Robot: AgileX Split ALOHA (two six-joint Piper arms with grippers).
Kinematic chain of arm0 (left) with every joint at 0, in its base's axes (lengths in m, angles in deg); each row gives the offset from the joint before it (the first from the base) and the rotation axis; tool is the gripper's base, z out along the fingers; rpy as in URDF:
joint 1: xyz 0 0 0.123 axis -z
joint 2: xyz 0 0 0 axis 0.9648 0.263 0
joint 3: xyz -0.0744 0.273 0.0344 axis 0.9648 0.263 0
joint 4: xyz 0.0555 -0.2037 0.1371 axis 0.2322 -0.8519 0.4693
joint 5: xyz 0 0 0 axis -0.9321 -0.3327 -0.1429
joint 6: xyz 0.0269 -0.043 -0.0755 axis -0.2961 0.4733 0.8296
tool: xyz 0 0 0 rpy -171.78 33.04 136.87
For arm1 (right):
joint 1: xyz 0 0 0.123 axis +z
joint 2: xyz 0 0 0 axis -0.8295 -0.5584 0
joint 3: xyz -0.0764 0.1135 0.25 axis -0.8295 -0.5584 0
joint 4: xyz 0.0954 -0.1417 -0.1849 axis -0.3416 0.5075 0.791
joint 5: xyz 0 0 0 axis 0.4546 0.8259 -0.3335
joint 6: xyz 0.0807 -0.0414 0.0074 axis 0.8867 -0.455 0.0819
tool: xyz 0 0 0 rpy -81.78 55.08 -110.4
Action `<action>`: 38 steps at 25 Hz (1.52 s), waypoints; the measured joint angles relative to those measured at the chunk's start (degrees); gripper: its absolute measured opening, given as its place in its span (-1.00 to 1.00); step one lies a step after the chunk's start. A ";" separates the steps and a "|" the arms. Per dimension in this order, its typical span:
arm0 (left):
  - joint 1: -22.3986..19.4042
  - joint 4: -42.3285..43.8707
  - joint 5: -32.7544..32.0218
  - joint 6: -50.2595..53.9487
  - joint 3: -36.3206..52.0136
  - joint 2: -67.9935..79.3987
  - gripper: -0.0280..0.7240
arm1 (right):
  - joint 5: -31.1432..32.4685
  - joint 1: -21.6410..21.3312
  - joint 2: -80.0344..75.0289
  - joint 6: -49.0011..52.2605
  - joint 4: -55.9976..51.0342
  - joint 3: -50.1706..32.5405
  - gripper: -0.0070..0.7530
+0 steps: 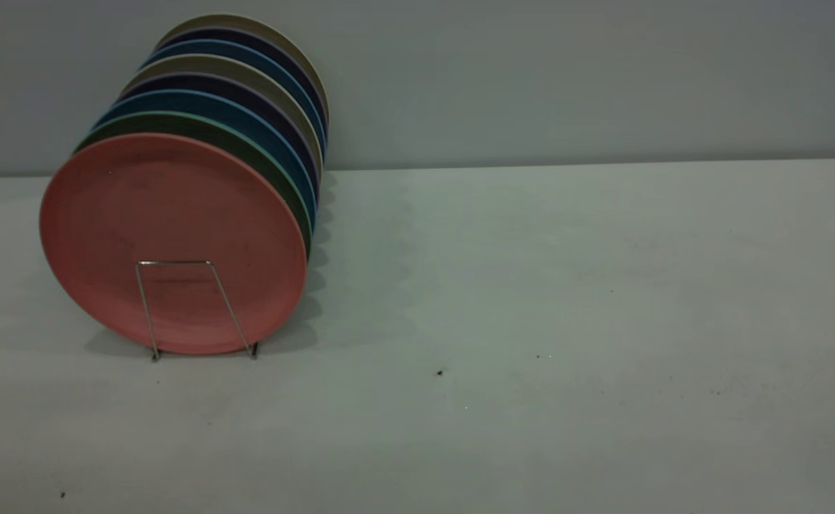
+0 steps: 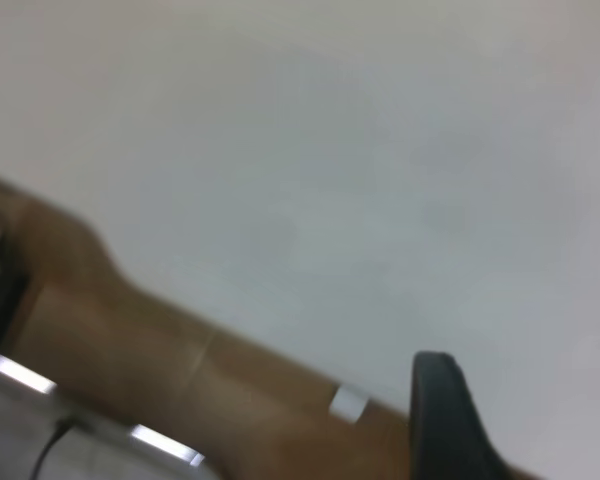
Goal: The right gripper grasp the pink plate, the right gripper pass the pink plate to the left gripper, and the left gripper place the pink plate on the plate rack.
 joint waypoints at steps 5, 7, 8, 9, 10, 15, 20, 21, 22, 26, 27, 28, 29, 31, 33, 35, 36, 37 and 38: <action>0.00 0.00 0.00 0.00 0.08 -1.93 0.15 | 0.00 0.00 3.41 4.52 4.57 0.00 0.02; 0.00 0.00 0.00 0.00 0.08 -1.93 0.15 | 0.00 0.00 3.41 5.36 5.17 0.00 0.01; 0.00 0.00 0.00 0.00 0.08 -1.93 0.15 | 0.00 0.00 3.41 5.46 5.23 0.00 0.01; 0.00 0.00 0.00 0.00 0.08 -1.93 0.15 | -0.01 0.00 3.41 5.46 5.08 0.00 0.01; 0.00 0.00 0.00 0.00 0.08 -1.93 0.15 | -0.01 0.00 3.41 5.46 4.96 0.00 0.01; 0.00 0.00 0.00 0.00 0.08 -1.93 0.15 | -0.06 0.00 3.41 5.51 4.57 -0.11 0.00; 0.00 0.00 0.00 0.00 0.08 -1.93 0.15 | -0.06 0.00 3.41 5.51 4.23 -0.39 0.00; 0.00 0.00 0.00 0.00 0.08 -1.93 0.15 | -0.06 0.00 3.41 5.51 4.23 -0.41 0.00; 0.00 0.00 0.00 0.00 0.08 -1.93 0.15 | -0.06 0.00 3.41 5.51 4.23 -0.46 0.00; 0.00 0.00 0.00 0.00 0.08 -1.93 0.15 | -0.06 0.00 3.41 5.51 4.23 -0.46 0.00; 0.00 0.00 0.00 0.00 0.08 -1.93 0.15 | -0.06 0.00 3.41 5.51 4.23 -0.46 0.00; 0.00 0.00 0.00 0.00 0.08 -1.93 0.15 | -0.06 0.00 3.55 5.51 4.23 -0.46 0.00; 0.00 0.00 0.00 0.00 0.08 -1.93 0.15 | -0.06 -0.19 4.07 5.51 4.21 -0.46 0.00; 0.00 0.00 0.00 0.00 0.08 -2.17 0.15 | -0.06 -2.19 5.59 5.51 4.16 -0.46 0.00; 0.00 0.00 0.00 0.00 0.08 -2.67 0.15 | -0.06 -5.07 7.56 5.51 4.16 -0.46 0.00; 0.00 0.00 0.00 0.00 0.08 -3.80 0.15 | -0.06 -8.14 9.64 5.53 4.16 -0.46 0.00; 0.05 0.00 0.00 0.00 0.08 -4.46 0.15 | -0.06 -9.18 10.87 5.53 4.16 -0.46 0.00; 0.11 0.00 0.00 0.00 0.08 -5.42 0.15 | -0.06 -10.07 12.15 5.53 4.16 -0.46 0.00; 0.11 0.00 0.00 0.00 0.08 -6.37 0.15 | 0.00 -10.69 13.20 5.53 4.16 -0.46 0.00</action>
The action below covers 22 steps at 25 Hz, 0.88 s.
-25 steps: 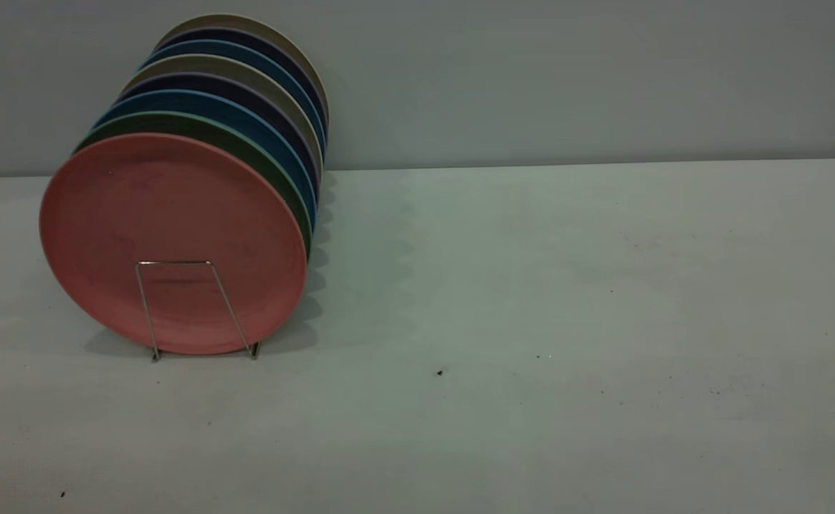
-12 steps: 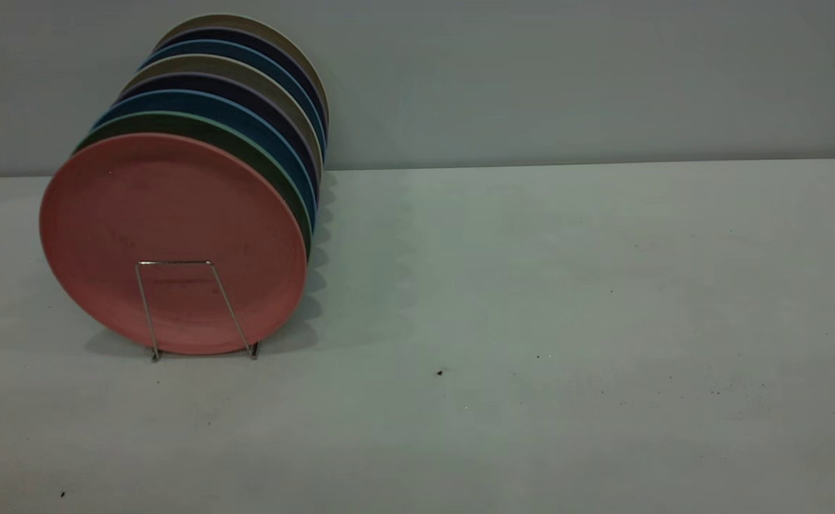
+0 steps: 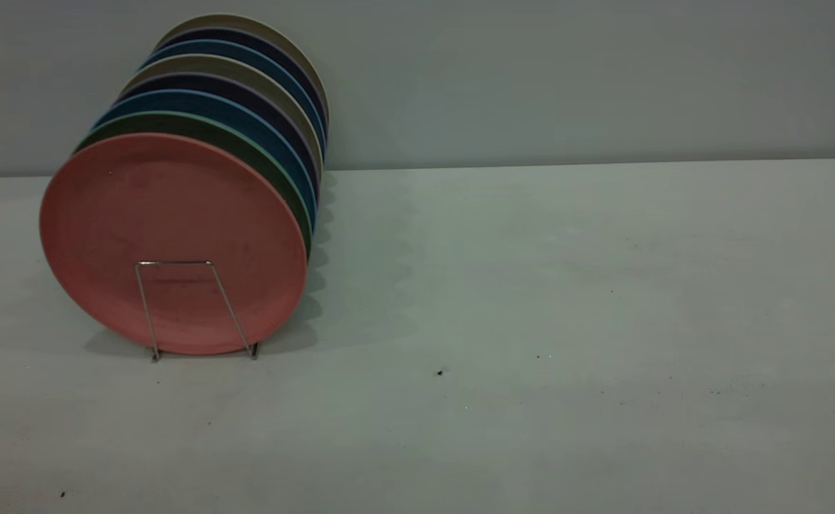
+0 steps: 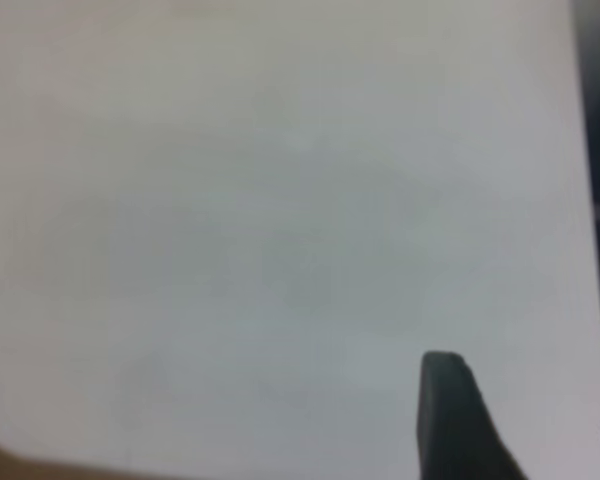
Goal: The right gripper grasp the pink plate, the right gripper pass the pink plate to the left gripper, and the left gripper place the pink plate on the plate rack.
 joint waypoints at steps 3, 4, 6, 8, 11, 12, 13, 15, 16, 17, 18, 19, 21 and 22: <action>0.00 0.00 0.00 0.00 0.00 -2.54 0.15 | 0.17 -0.46 3.17 0.00 0.00 0.00 0.00; 0.00 0.00 -0.07 0.00 0.00 -3.10 0.15 | 0.23 -0.52 3.58 0.00 0.00 0.00 0.00; 0.19 0.00 -0.14 0.00 0.00 -3.32 0.15 | 0.23 -0.63 3.65 0.05 0.00 0.00 0.00; 0.25 0.00 -0.14 0.00 0.00 -3.49 0.15 | 0.23 -0.63 3.65 0.05 0.00 0.00 0.00; 0.37 0.00 -0.18 0.00 0.00 -3.49 0.15 | 0.23 -0.63 3.65 0.05 0.00 0.00 0.00; 0.37 0.00 -0.18 0.00 0.00 -3.49 0.15 | 0.23 -0.63 3.65 0.05 0.00 0.00 0.00; 0.37 0.00 -0.18 0.00 0.00 -3.49 0.15 | 0.23 -0.63 3.65 0.05 0.00 0.00 0.00; 0.37 0.00 -0.18 0.00 0.00 -3.49 0.15 | 0.23 -0.63 3.65 0.05 0.00 0.00 0.00; 0.37 0.00 -0.18 0.00 0.00 -3.49 0.15 | 0.23 -0.63 3.65 0.05 0.00 0.00 0.00; 0.37 0.00 -0.18 0.00 0.00 -3.49 0.15 | 0.23 -0.63 3.65 0.05 0.00 0.00 0.00; 0.37 0.00 -0.18 0.00 0.00 -3.49 0.15 | 0.23 -0.63 3.65 0.05 0.00 0.00 0.00; 0.37 0.00 -0.18 0.00 0.00 -3.49 0.15 | 0.23 -0.63 3.65 0.05 0.00 0.00 0.00; 0.37 0.00 -0.18 0.00 0.00 -3.49 0.15 | 0.23 -0.63 3.65 0.05 0.00 0.00 0.00; 0.37 0.00 -0.18 0.00 0.00 -3.49 0.15 | 0.23 -0.63 3.65 0.05 0.00 0.00 0.00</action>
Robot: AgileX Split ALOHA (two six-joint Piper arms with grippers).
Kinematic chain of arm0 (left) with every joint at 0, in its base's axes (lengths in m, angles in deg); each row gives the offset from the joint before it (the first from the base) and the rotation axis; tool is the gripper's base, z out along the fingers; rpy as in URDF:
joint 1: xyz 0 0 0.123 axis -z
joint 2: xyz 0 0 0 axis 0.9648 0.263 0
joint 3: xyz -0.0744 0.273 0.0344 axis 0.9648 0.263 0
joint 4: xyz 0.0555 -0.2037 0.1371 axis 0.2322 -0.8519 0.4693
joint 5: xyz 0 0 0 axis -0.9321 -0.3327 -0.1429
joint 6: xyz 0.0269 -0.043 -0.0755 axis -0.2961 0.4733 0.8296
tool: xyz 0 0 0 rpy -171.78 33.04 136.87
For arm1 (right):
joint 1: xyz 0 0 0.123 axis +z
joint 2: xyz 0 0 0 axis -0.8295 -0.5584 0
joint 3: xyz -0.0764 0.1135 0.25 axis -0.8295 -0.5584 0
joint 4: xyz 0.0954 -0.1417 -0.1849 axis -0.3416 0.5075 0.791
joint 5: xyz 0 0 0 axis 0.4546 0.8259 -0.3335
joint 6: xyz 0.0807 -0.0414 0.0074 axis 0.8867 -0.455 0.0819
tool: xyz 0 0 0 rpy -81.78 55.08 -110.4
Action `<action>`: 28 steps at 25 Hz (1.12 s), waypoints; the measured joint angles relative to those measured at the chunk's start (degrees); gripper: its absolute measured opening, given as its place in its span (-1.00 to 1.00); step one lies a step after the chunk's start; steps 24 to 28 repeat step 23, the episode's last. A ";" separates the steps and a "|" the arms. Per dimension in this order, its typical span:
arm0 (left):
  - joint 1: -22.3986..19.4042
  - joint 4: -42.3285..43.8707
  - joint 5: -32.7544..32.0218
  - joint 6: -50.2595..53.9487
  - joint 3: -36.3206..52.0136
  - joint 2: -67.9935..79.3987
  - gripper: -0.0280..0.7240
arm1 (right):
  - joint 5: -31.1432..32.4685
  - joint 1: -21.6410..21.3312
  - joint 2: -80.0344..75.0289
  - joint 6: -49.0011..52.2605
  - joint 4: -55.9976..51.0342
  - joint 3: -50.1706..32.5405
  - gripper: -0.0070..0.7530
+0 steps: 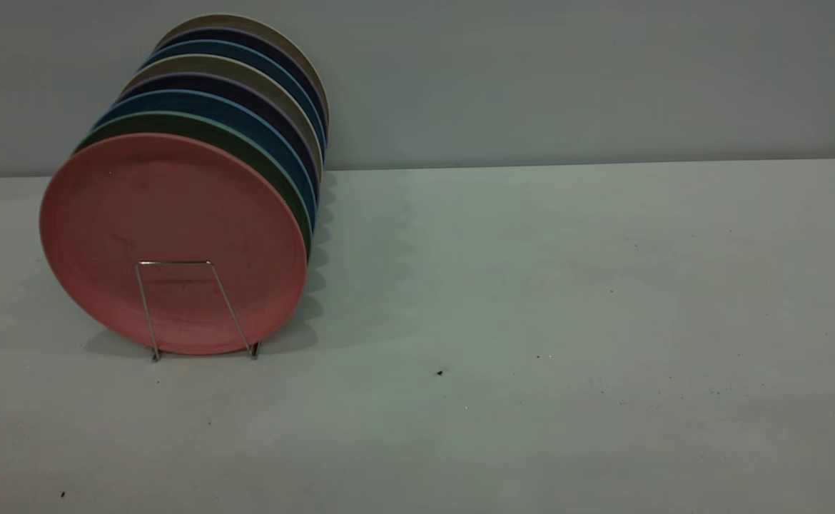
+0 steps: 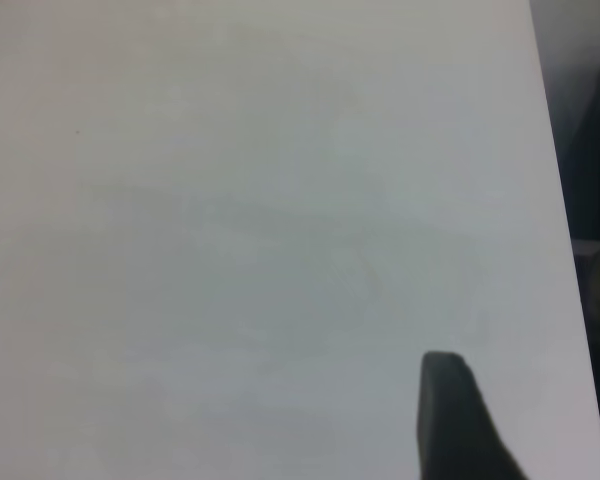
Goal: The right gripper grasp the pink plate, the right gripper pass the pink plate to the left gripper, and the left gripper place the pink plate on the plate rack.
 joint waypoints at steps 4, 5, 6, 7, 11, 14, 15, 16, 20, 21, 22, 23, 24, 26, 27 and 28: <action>0.00 0.00 0.00 0.00 0.00 0.00 0.15 | 0.00 0.00 0.00 0.66 0.00 0.00 0.00; 0.00 0.00 0.00 0.00 0.00 0.00 0.15 | 0.00 0.00 0.00 1.14 0.00 0.00 0.00; 0.00 0.00 0.00 0.00 0.00 0.00 0.15 | 0.00 0.00 0.00 1.69 0.00 0.00 0.00; 0.00 0.00 0.00 0.00 0.00 0.00 0.15 | 0.00 0.00 0.00 2.33 0.06 0.00 0.00; 0.00 0.00 0.00 0.00 0.00 0.00 0.15 | 0.00 0.00 0.00 4.47 0.06 0.00 0.00; 0.00 0.00 0.00 0.00 0.00 0.00 0.15 | 0.00 0.00 0.00 4.77 0.06 0.00 0.00; 0.00 0.00 0.00 0.00 0.00 0.00 0.15 | 0.00 0.00 0.00 4.81 0.06 0.00 0.00; 0.00 0.00 0.00 0.00 0.00 0.00 0.15 | 0.00 0.00 0.00 4.84 0.06 0.00 0.00; 0.00 0.00 0.00 0.00 0.00 0.00 0.15 | 0.00 0.00 0.00 4.89 0.06 0.00 0.00; 0.00 0.00 0.00 0.00 0.00 0.00 0.15 | 0.00 0.00 0.00 4.89 0.06 0.00 0.00; 0.00 0.00 0.00 0.00 0.00 0.00 0.15 | 0.00 0.00 0.00 4.89 0.06 0.00 0.00; 0.00 0.00 0.00 0.00 0.00 0.00 0.15 | 0.00 0.00 0.00 4.89 0.06 0.00 0.00; 0.00 0.00 0.00 0.00 0.00 0.00 0.15 | 0.00 0.00 0.00 4.89 0.06 0.00 0.00; 0.00 0.00 0.00 0.00 0.00 0.00 0.15 | 0.00 0.00 0.00 4.89 0.06 0.00 0.00; 0.00 0.00 0.00 0.00 0.00 0.00 0.15 | 0.00 0.00 0.00 4.89 0.06 0.00 0.00; 0.00 0.00 0.00 0.00 0.00 0.00 0.15 | 0.00 0.00 0.00 4.89 0.06 0.00 0.00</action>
